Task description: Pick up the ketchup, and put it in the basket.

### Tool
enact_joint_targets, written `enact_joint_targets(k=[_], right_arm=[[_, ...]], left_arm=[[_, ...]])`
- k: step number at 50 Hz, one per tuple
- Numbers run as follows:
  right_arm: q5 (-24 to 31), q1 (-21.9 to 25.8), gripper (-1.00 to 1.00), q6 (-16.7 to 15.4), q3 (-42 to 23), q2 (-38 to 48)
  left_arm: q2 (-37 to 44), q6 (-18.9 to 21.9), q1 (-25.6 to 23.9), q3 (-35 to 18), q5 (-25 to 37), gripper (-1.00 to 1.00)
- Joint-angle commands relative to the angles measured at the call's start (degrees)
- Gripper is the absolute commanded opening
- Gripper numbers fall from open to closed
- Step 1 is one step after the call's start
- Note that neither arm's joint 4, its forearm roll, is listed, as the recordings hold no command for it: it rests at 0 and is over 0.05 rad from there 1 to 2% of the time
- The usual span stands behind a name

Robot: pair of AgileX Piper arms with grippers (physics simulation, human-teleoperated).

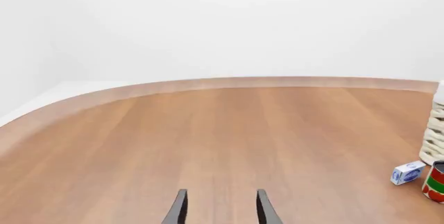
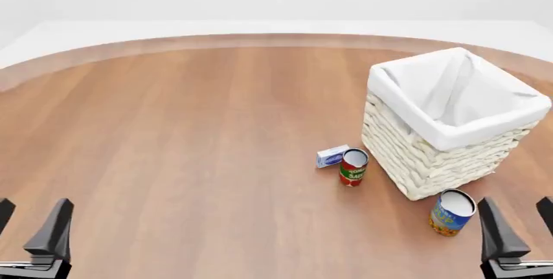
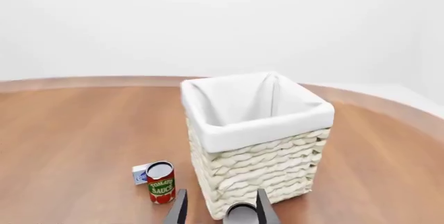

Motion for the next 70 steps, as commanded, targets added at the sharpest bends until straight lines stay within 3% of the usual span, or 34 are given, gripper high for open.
enact_joint_targets(k=[1, 15, 19, 26, 33, 38, 45, 53, 61, 70], right_arm=[[-3.17, 2.58, 1.00, -2.21, 0.01, 3.34], [-4.02, 2.38, 1.00, -2.55, 0.01, 4.95], [-4.16, 3.38, 1.00, -4.89, 0.01, 5.15], [-5.08, 6.25, 1.00, -4.65, 0.00, 6.33], [-7.12, 7.81, 1.00, -6.41, -0.02, 8.63], [-10.99, 10.64, 1.00, -8.25, -0.25, 12.93], [-20.36, 17.52, 1.00, -12.48, -1.68, 25.71], [-32.45, 24.28, 1.00, -13.28, -3.05, 41.44], [-37.22, 29.16, 1.00, -13.63, -5.95, 49.93], [-38.34, 33.77, 1.00, -13.05, -8.65, 54.71]], left_arm=[[0.00, 0.00, 0.00, 0.00, 0.00, 1.00], [0.00, 0.00, 0.00, 0.00, 0.00, 1.00], [0.00, 0.00, 0.00, 0.00, 0.00, 1.00], [0.00, 0.00, 0.00, 0.00, 0.00, 1.00], [0.00, 0.00, 0.00, 0.00, 0.00, 1.00], [0.00, 0.00, 0.00, 0.00, 0.00, 1.00], [0.00, 0.00, 0.00, 0.00, 0.00, 1.00], [0.00, 0.00, 0.00, 0.00, 0.00, 1.00], [0.00, 0.00, 0.00, 0.00, 0.00, 1.00], [0.00, 0.00, 0.00, 0.00, 0.00, 1.00]])
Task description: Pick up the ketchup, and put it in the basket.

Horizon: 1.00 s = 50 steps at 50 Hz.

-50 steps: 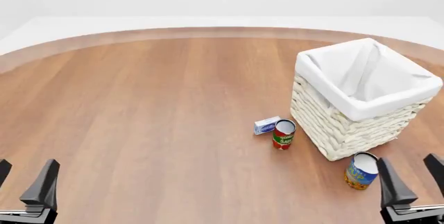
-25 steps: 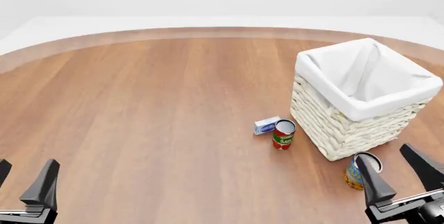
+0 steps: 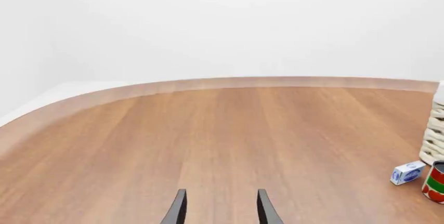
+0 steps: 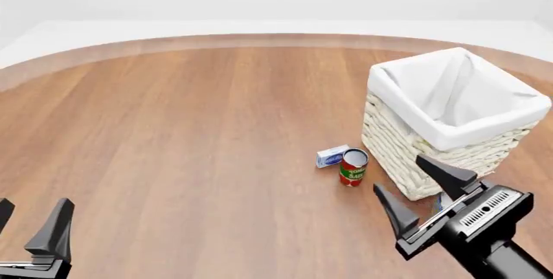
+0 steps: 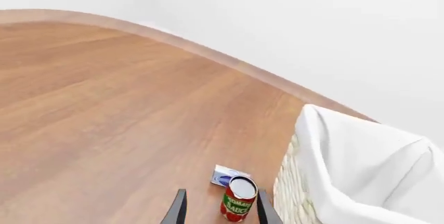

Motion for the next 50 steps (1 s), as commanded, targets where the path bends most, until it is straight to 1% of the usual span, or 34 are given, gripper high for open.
enact_joint_targets(k=[1, 4, 5, 8, 9, 11, 15, 19, 20, 24, 25, 27, 34, 37, 38, 42, 44, 45, 48, 50], right_arm=[[-3.84, 7.50, 1.00, 1.27, -3.85, 8.77], [-3.85, 8.44, 1.00, 0.35, -4.79, 10.24], [-3.37, 9.95, 1.00, 1.58, -5.84, 10.88], [-3.89, 10.33, 1.00, 0.78, -6.49, 12.49], [-4.37, 12.04, 1.00, 1.42, -7.47, 14.30], [-4.53, 13.46, 1.00, 1.43, -8.24, 15.74], [-4.09, 14.74, 1.00, 2.54, -9.66, 16.60], [-4.51, 15.29, 1.00, 2.87, -10.28, 18.22], [-4.69, 15.82, 1.00, 4.12, -10.47, 18.62], [-5.18, 18.60, 1.00, 4.65, -11.76, 20.90], [-5.21, 20.18, 1.00, 5.39, -12.59, 21.98], [-5.26, 21.77, 1.00, 6.21, -13.15, 22.46], [-5.61, 24.98, 1.00, 6.65, -15.90, 27.33], [-3.69, 26.50, 1.00, 7.51, -18.37, 29.65], [-3.68, 26.80, 1.00, 7.10, -18.82, 30.69], [-3.72, 28.52, 1.00, 8.86, -20.20, 33.12], [-3.90, 28.72, 1.00, 9.17, -20.28, 33.36], [-4.37, 29.86, 1.00, 10.36, -20.56, 34.57], [-5.99, 31.02, 1.00, 11.25, -21.34, 37.83], [-5.98, 31.81, 1.00, 11.29, -22.06, 38.66]], left_arm=[[0.00, 0.00, 0.00, 0.00, 0.00, 1.00], [0.00, 0.00, 0.00, 0.00, 0.00, 1.00], [0.00, 0.00, 0.00, 0.00, 0.00, 1.00], [0.00, 0.00, 0.00, 0.00, 0.00, 1.00], [0.00, 0.00, 0.00, 0.00, 0.00, 1.00], [0.00, 0.00, 0.00, 0.00, 0.00, 1.00], [0.00, 0.00, 0.00, 0.00, 0.00, 1.00], [0.00, 0.00, 0.00, 0.00, 0.00, 1.00], [0.00, 0.00, 0.00, 0.00, 0.00, 1.00], [0.00, 0.00, 0.00, 0.00, 0.00, 1.00], [0.00, 0.00, 0.00, 0.00, 0.00, 1.00], [0.00, 0.00, 0.00, 0.00, 0.00, 1.00], [0.00, 0.00, 0.00, 0.00, 0.00, 1.00], [0.00, 0.00, 0.00, 0.00, 0.00, 1.00], [0.00, 0.00, 0.00, 0.00, 0.00, 1.00], [0.00, 0.00, 0.00, 0.00, 0.00, 1.00], [0.00, 0.00, 0.00, 0.00, 0.00, 1.00], [0.00, 0.00, 0.00, 0.00, 0.00, 1.00], [0.00, 0.00, 0.00, 0.00, 0.00, 1.00], [0.00, 0.00, 0.00, 0.00, 0.00, 1.00]])
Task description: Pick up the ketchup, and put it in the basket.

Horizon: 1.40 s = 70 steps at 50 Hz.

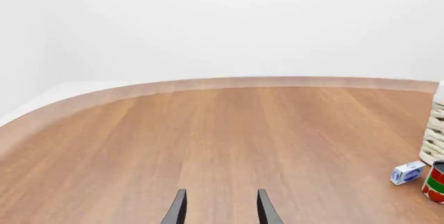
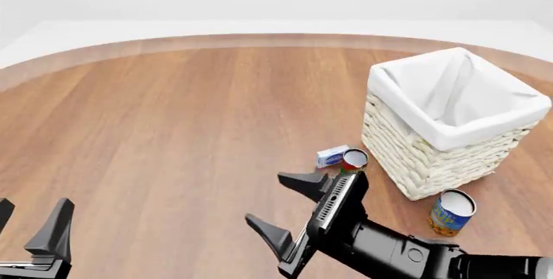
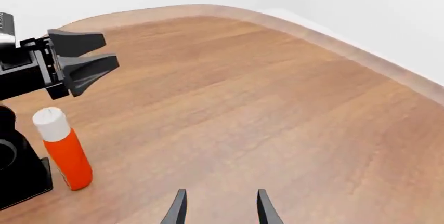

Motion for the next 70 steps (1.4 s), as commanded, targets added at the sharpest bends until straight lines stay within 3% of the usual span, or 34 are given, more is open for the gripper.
enact_joint_targets(k=[1, 9, 16, 29, 45, 61, 70], right_arm=[[-1.20, 5.01, 1.00, 2.74, -3.79, 7.45], [-2.36, 7.35, 1.00, 4.15, -6.15, 11.91], [-0.14, 8.29, 1.00, 5.63, -9.62, 16.49], [-0.37, 9.68, 1.00, 6.10, -10.47, 17.54], [3.01, 17.86, 1.00, 8.43, -14.07, 16.86], [3.87, 21.61, 1.00, 10.16, -15.40, 17.36], [3.27, 23.42, 1.00, 13.12, -15.16, 16.62]], left_arm=[[0.00, 0.00, 0.00, 0.00, 0.00, 1.00], [0.00, 0.00, 0.00, 0.00, 0.00, 1.00], [0.00, 0.00, 0.00, 0.00, 0.00, 1.00], [0.00, 0.00, 0.00, 0.00, 0.00, 1.00], [0.00, 0.00, 0.00, 0.00, 0.00, 1.00], [0.00, 0.00, 0.00, 0.00, 0.00, 1.00], [0.00, 0.00, 0.00, 0.00, 0.00, 1.00]])
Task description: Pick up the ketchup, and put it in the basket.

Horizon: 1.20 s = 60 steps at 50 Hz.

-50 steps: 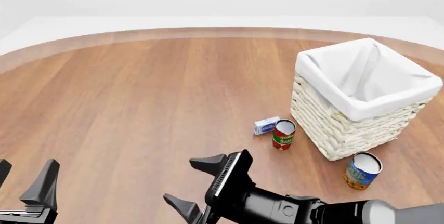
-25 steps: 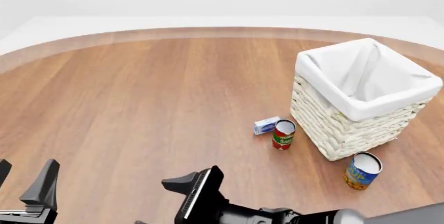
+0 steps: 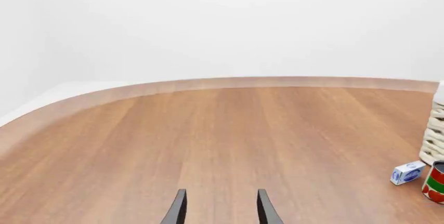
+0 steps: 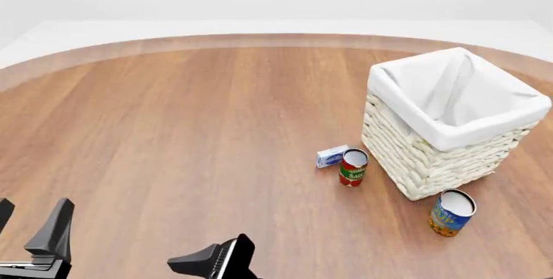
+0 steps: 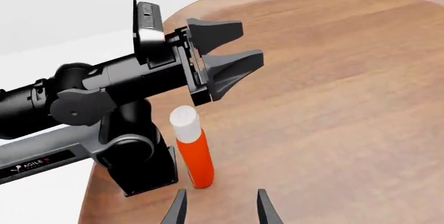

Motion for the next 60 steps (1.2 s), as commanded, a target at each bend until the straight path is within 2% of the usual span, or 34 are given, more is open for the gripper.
enact_joint_targets(k=[1, 23, 60], right_arm=[[-0.17, 2.09, 1.00, 2.43, -0.28, -0.42], [0.98, 4.11, 1.00, 4.30, -3.24, 1.12], [3.83, 5.10, 1.00, 4.38, -9.53, 5.42]], left_arm=[[0.00, 0.00, 0.00, 0.00, 0.00, 1.00], [0.00, 0.00, 0.00, 0.00, 0.00, 1.00], [0.00, 0.00, 0.00, 0.00, 0.00, 1.00]])
